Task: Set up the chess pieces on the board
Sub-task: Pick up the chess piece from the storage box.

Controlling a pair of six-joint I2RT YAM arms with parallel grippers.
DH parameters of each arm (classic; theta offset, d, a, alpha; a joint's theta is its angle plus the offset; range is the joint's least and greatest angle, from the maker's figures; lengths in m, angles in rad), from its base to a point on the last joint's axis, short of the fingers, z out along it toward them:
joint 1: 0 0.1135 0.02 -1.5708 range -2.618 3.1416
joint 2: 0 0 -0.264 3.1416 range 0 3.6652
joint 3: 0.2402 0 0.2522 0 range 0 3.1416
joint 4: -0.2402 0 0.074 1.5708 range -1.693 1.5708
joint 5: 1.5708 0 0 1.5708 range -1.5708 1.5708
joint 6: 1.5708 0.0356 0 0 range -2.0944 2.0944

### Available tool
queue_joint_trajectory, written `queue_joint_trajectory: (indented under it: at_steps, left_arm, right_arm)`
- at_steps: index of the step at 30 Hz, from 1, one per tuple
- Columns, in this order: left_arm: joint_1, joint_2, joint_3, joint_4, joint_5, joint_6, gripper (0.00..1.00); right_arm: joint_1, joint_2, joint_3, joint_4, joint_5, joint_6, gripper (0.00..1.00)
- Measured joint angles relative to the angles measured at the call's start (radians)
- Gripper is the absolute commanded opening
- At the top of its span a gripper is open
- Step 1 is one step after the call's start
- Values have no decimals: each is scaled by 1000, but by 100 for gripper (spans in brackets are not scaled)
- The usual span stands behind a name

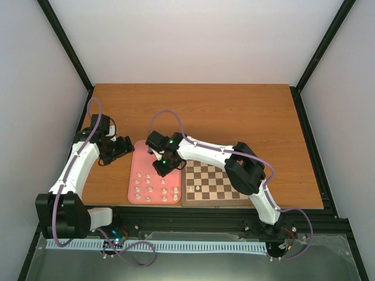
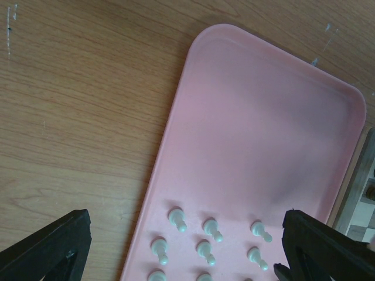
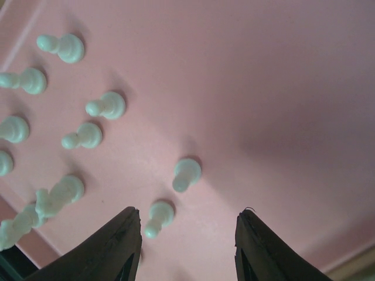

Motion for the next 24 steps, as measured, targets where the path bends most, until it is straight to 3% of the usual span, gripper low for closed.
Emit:
queue_joint_trajectory:
  at_steps: [16,24]
  left_arm:
    - [0,1,0,0,0,0,100]
    - [0,5,0,0,0,0,100]
  right_arm:
    - [0,140,104,-10,-34,-41,36]
    - [0,161,145,-27,-26,-47,18]
